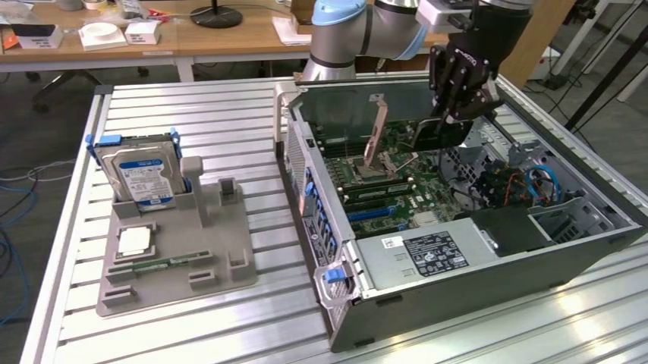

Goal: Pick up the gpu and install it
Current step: 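Insert the gpu into the slot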

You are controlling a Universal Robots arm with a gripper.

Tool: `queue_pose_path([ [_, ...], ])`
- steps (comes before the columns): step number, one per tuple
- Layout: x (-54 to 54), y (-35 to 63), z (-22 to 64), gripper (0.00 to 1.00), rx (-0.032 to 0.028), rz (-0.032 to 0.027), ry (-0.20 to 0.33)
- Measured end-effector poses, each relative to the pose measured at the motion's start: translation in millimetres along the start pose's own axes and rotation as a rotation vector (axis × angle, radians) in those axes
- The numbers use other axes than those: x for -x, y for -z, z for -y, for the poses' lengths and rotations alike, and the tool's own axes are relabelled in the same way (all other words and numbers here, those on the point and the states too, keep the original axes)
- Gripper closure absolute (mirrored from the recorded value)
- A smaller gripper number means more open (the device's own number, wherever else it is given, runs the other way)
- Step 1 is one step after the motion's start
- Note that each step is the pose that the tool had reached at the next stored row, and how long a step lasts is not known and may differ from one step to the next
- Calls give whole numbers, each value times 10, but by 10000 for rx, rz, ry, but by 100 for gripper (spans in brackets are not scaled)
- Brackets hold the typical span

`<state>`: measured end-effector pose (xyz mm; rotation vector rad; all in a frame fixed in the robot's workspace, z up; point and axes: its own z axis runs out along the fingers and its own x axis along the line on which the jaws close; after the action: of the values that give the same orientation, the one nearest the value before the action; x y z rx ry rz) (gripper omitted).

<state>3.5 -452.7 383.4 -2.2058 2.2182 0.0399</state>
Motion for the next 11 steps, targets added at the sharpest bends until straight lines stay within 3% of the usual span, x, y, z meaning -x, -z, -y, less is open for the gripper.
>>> queue_pose_path([
  [11,-1,-24,0,74,0,0,0],
])
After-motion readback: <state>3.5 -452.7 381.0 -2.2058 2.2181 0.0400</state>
